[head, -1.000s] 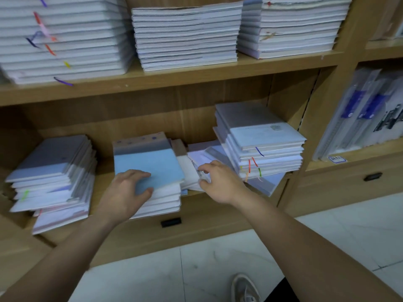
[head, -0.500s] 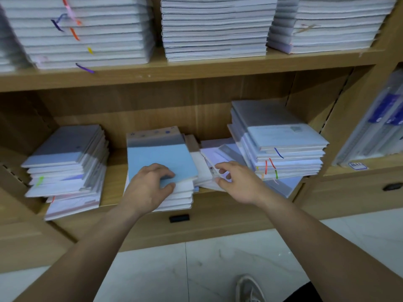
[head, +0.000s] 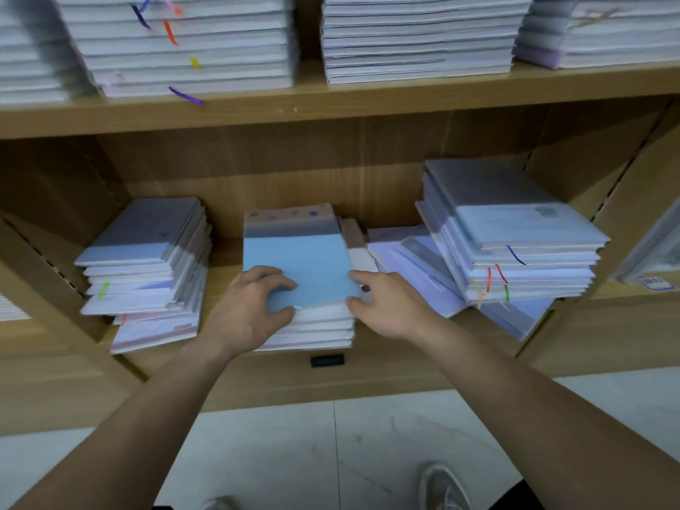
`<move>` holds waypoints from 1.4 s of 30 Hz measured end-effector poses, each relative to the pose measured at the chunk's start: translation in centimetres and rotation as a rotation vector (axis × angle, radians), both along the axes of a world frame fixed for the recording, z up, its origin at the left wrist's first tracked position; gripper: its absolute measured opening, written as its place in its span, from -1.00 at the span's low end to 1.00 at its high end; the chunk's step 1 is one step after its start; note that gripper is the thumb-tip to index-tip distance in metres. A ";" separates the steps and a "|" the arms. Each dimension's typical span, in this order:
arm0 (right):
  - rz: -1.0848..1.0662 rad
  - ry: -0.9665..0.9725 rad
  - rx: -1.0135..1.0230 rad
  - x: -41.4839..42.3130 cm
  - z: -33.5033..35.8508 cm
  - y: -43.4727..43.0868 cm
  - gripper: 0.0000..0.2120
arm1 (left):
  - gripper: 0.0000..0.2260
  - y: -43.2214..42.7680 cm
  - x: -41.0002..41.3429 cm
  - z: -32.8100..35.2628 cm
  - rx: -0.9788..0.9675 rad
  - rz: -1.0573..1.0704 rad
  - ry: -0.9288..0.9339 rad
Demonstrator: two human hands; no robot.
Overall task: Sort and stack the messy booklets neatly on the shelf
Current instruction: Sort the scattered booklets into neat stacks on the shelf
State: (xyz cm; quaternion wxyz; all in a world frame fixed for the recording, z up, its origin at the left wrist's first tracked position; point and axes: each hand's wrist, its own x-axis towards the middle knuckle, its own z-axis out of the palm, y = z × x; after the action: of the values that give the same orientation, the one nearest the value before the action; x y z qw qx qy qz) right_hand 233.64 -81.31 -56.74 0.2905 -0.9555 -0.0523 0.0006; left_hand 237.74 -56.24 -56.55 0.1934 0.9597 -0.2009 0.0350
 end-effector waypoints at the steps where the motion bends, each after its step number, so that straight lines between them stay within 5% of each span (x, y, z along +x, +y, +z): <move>1: 0.003 0.008 -0.016 -0.1 -0.1 -0.1 -0.50 | -0.64 0.1 0.1 0.0 0.002 -0.002 -0.004; 6: 0.040 0.016 -0.009 -1.2 0.3 -1.6 -0.56 | -0.70 -0.9 -0.3 0.3 -0.014 -0.006 -0.024; 13: -0.311 -0.411 0.261 -3.7 3.9 -10.4 -0.85 | -0.75 -9.9 -3.3 1.6 -0.180 -0.128 -0.068; 19: -0.560 -0.471 0.085 -5.4 1.7 -19.1 -0.74 | -0.55 -20.5 -2.7 2.6 -0.229 -0.272 -0.025; 23: -0.562 -0.418 -0.041 -4.6 1.5 -21.6 -0.67 | -0.43 -24.9 -2.0 2.3 -0.246 -0.260 0.051; 29: -0.387 -0.356 -0.096 -2.4 2.4 -21.3 -0.48 | -0.50 -26.9 -1.5 2.3 -0.418 -0.250 0.064; 35: -0.428 -0.461 -0.053 -1.6 4.6 -21.9 -0.61 | -0.36 -27.1 -1.0 2.7 -0.397 -0.344 0.063; 38: -0.480 -0.490 0.003 -1.5 5.4 -22.1 -0.60 | -0.45 -27.0 -1.4 1.4 -0.270 -0.322 0.037; 42: -0.521 -0.512 0.143 -0.9 5.8 -22.6 -0.67 | -0.62 -28.0 -0.5 0.5 -0.356 -0.245 -0.031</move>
State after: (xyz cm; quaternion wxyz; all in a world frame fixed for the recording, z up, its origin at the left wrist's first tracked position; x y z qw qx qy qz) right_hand 232.76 -103.91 -50.97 0.3244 -0.8832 0.1217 -0.3161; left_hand 237.20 -84.20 -56.04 0.3594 0.8782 -0.3097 0.0610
